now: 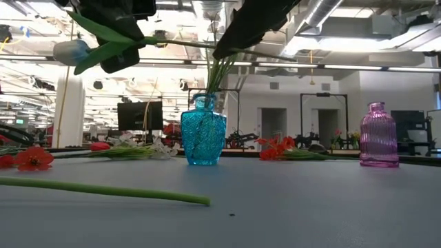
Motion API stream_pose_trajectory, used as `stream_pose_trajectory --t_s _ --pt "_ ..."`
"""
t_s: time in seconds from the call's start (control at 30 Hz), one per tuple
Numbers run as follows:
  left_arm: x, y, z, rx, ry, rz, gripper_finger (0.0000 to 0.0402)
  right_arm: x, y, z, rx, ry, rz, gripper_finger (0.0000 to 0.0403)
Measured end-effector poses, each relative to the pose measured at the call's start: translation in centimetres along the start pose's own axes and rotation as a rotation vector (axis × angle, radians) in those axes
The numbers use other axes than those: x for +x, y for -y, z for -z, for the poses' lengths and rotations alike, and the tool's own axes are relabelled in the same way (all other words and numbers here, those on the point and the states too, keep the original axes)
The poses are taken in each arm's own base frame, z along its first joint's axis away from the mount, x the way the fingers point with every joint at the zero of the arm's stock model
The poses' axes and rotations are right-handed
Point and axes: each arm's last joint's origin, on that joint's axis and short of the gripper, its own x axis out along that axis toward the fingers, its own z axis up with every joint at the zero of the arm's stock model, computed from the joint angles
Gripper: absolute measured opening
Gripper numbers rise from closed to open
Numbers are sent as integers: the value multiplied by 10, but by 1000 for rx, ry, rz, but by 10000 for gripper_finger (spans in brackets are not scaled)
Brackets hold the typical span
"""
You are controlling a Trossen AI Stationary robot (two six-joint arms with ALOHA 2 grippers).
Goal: Sort flowers into vase by color
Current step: Put the top white flower into the blue vase
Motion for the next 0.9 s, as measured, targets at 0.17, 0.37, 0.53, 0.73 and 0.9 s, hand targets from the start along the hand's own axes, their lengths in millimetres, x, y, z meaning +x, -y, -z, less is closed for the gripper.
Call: stream_pose_trajectory --t_s 0.17,0.37,0.53,0.73,0.9 --pt "0 0 0 7 -3 -3 4 0 0 0 6 0 0 138" --pt "0 0 0 29 -8 5 4 0 -1 0 21 2 -50 37" --pt "0 2 1 111 -4 2 17 0 -2 0 133 -1 -75 26" --pt "0 2 -2 213 43 -17 79 -1 -5 2 262 -41 -167 39" --pt "-12 2 -13 258 140 8 135 -3 -14 6 309 -105 -268 27"
